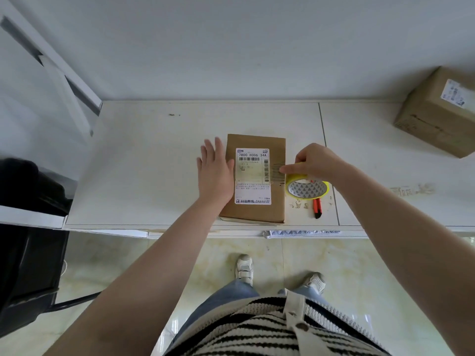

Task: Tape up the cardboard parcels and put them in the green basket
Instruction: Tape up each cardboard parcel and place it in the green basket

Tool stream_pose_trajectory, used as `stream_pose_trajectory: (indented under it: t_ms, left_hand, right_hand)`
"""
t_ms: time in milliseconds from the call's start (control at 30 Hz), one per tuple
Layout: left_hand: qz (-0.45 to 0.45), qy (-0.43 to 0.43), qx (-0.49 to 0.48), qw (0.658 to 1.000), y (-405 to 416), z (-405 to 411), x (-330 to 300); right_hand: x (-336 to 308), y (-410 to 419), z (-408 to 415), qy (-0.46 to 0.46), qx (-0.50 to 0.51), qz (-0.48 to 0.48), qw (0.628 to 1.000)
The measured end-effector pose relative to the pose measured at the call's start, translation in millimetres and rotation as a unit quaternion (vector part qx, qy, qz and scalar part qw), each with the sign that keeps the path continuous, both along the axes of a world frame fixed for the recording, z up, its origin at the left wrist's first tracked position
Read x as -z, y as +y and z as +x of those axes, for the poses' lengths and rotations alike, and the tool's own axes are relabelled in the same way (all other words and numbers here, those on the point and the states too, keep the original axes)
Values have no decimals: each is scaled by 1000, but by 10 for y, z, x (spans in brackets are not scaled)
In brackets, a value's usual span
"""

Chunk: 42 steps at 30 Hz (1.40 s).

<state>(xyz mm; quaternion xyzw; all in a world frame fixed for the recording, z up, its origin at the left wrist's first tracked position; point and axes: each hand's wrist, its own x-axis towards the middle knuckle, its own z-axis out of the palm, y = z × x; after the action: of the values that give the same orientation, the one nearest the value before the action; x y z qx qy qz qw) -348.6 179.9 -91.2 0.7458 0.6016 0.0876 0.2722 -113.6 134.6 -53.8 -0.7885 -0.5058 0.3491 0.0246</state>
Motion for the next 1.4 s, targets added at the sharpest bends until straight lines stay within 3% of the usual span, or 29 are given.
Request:
stream_pose_trajectory:
  t_ms: [67,233,400,533,667,833,933,1000,1067,1167,1400]
  left_hand:
    - [75,39,41,996,0,142,-73]
    - [113,170,108,973,-179,426,-4]
    - [100,172,113,973,-144,396,38]
    - [59,115,103,986,-59,286,-12]
    - [52,-46,29,997,18,74,-46]
    - [61,-211,-46,975,-89,199,-136]
    - [16,-184,-64,981,-189,315,-84]
    - [-24,-168,-88,982,-198,314,-70]
    - [-88,-246,-103,960,-173,341,-141]
    - [-179,-312,-84,929,-158,447,-290]
    - [-218,-273,-27,937,-162,381,-262]
  right_hand:
    - [10,2,-3,-4,-2,-4,1000]
    - [39,-17,-19,-6,6,3,1000]
    - [59,-33,-28,4,13,12,1000]
    - [-82,-22,-49,62,13,72,995]
    - [-358,67,-211,72,-45,107,991]
    - [-845,278,-359,-62,-155,122,978]
    - [-998,338,-399,-89,-186,101,973]
    - [-986,329,-398,-8,-163,94,982]
    - [-957,318,-389,52,-132,105,984]
    - [-921,332,-376,59,-123,117,984]
    - [-879,253,-417,41,-104,97,989]
